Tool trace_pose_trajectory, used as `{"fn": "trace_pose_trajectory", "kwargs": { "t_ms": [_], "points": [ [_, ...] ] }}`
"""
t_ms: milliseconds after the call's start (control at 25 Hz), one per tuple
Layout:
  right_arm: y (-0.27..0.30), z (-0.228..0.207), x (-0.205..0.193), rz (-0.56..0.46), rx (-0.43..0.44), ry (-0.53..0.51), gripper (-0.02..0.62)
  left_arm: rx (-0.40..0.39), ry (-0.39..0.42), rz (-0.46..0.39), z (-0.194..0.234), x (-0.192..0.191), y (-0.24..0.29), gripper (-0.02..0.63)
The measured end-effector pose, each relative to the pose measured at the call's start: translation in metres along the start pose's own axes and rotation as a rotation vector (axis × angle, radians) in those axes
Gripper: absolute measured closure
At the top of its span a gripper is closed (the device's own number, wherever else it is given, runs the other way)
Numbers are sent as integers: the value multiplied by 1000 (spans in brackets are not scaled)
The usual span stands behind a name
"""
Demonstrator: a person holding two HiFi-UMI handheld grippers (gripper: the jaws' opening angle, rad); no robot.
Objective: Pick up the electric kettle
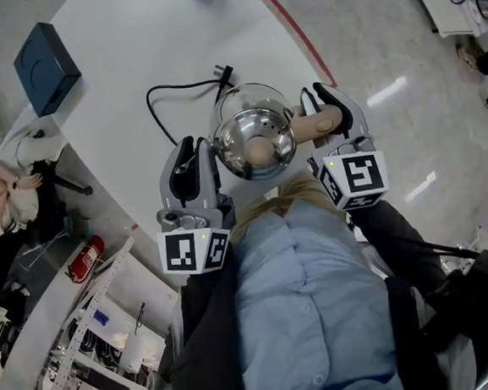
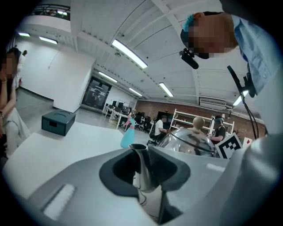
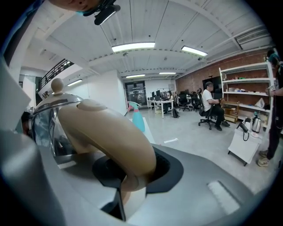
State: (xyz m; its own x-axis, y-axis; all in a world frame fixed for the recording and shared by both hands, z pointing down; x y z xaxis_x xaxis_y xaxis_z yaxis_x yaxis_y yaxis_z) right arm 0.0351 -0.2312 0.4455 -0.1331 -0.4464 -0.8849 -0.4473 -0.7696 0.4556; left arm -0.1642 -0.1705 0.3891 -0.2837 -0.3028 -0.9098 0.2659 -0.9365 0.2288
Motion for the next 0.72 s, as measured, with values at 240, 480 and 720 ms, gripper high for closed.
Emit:
{"fn": "trace_pose_trajectory", "kwargs": {
  "t_ms": [240, 480, 720],
  "points": [
    [-33, 15, 35, -85, -6, 3, 495, -32, 56, -101, -19, 45, -29, 531],
    [-73, 36, 64, -156, -1, 4, 495, -41, 98, -212, -39, 85, -69, 532],
    [-115, 44, 79, -224, -19, -5, 495, -66, 145, -274, -64, 104, -101, 533]
  ]
}}
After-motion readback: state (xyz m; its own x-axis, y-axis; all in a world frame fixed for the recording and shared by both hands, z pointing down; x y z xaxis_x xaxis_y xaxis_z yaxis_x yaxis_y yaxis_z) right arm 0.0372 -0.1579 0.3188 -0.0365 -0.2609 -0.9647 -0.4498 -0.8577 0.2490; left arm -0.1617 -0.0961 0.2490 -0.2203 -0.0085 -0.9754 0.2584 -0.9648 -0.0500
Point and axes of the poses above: the fingertips, and each gripper's own axes: y forward along the fingers, z to its left, x out of its top, the point moved 1 cm from there along -y, backward along the fingers, and after that the axes turned 1 degree about -y, right-handed, at the moved point
